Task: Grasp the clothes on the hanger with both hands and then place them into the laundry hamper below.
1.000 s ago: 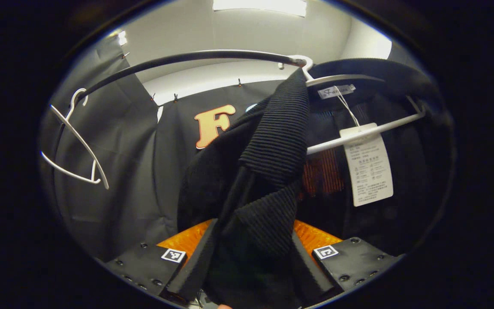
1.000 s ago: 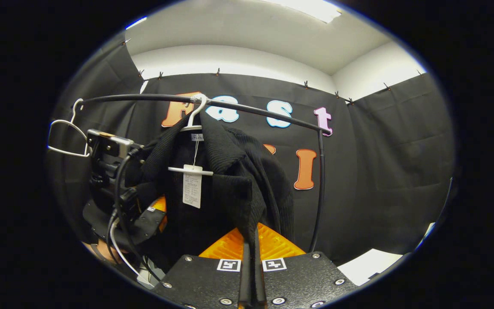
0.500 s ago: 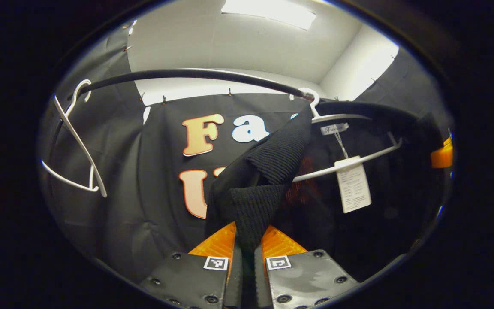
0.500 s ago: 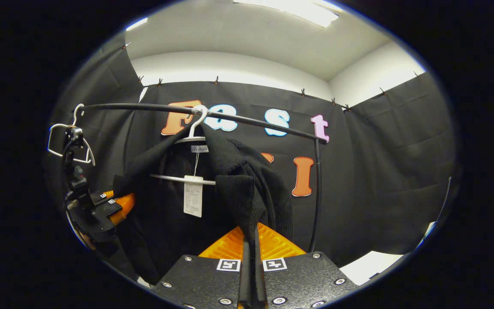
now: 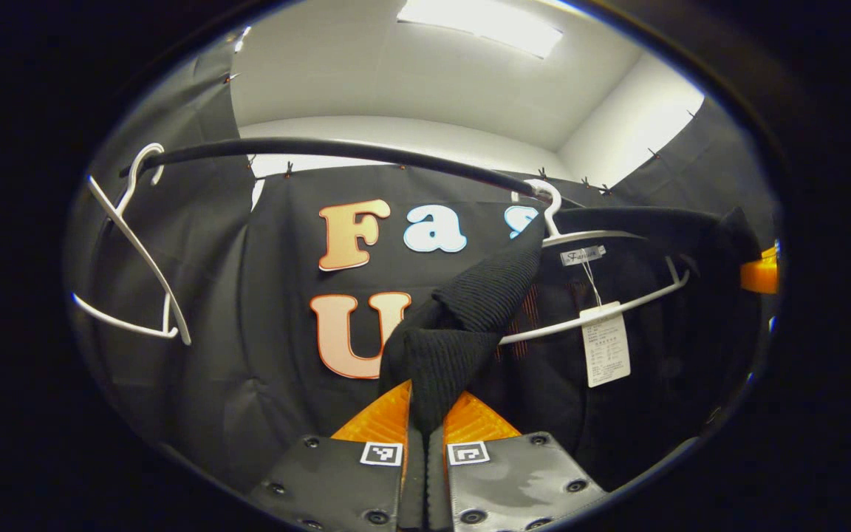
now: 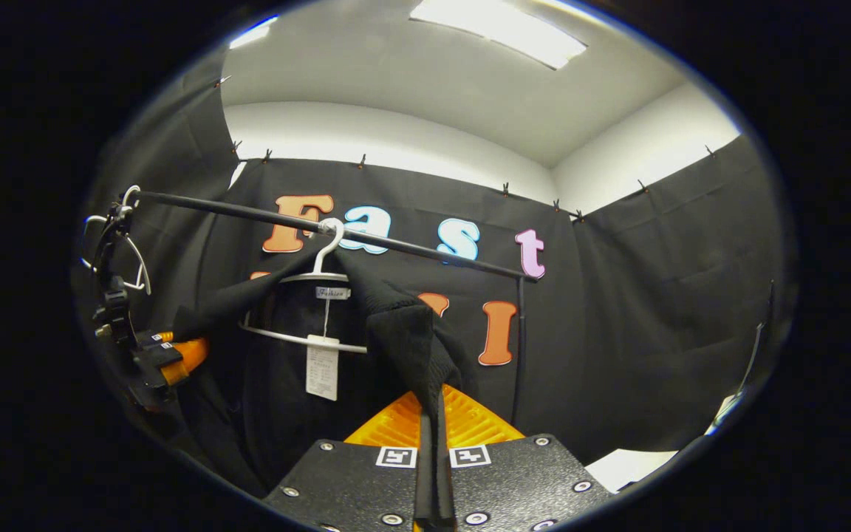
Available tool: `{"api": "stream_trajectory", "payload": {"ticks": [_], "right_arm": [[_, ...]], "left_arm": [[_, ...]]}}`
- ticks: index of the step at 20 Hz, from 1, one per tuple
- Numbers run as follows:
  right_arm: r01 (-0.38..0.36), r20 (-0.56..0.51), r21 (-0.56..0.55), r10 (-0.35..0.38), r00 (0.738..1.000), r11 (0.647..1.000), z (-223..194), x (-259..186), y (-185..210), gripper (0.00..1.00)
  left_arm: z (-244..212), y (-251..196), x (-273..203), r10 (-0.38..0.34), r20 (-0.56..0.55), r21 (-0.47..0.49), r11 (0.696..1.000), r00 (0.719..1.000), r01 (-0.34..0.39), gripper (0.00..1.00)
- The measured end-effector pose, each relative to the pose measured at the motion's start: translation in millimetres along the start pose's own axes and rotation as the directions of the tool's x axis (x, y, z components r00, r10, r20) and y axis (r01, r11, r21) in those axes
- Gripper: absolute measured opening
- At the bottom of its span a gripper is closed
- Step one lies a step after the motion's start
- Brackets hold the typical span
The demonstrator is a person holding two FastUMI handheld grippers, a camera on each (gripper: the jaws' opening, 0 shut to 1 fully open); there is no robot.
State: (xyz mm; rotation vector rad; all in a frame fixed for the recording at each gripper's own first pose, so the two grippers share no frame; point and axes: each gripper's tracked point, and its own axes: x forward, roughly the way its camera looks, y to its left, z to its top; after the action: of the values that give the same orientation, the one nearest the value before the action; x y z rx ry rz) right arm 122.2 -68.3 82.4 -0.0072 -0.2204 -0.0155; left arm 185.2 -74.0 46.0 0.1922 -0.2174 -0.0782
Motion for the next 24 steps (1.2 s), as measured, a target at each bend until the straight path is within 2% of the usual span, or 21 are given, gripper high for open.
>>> {"api": "stream_trajectory", "payload": {"ticks": [6, 9, 13, 16, 18, 20, 24], "right_arm": [[0.055, 0.086, -0.060, -0.050, 0.995, 0.997, 52, 28, -38, 0.01], [0.072, 0.130, -0.054, -0.065, 0.989, 0.996, 80, 50, -49, 0.00], [0.074, 0.133, -0.083, -0.062, 0.989, 0.994, 88, 76, -63, 0.01], [0.048, 0.112, -0.088, -0.038, 0.993, 0.995, 78, 107, -66, 0.01], [0.012, 0.083, -0.039, -0.009, 0.996, 0.999, 63, 127, -66, 0.01], [0.009, 0.050, -0.010, -0.008, 0.999, 1.000, 43, 141, -74, 0.01], [-0.003, -0.004, -0.021, 0.003, 1.000, 1.000, 5, 149, -65, 0.01]], "left_arm": [[35, 46, 28, 0.075, 0.050, 0.093, 0.992, 0.996, -0.080, 0.08], [53, 62, 49, 0.095, 0.093, 0.075, 0.992, 0.991, -0.103, 0.09], [73, 80, 77, 0.140, 0.166, 0.099, 0.982, 0.976, -0.158, 0.08], [71, 83, 96, 0.139, 0.177, 0.074, 0.985, 0.974, -0.154, 0.09], [53, 87, 116, 0.144, 0.138, 0.030, 0.988, 0.980, -0.149, 0.08], [33, 88, 131, 0.134, 0.098, -0.001, 0.991, 0.986, -0.135, 0.08], [-5, 80, 139, 0.121, 0.014, 0.001, 0.993, 0.993, -0.121, 0.09]]}}
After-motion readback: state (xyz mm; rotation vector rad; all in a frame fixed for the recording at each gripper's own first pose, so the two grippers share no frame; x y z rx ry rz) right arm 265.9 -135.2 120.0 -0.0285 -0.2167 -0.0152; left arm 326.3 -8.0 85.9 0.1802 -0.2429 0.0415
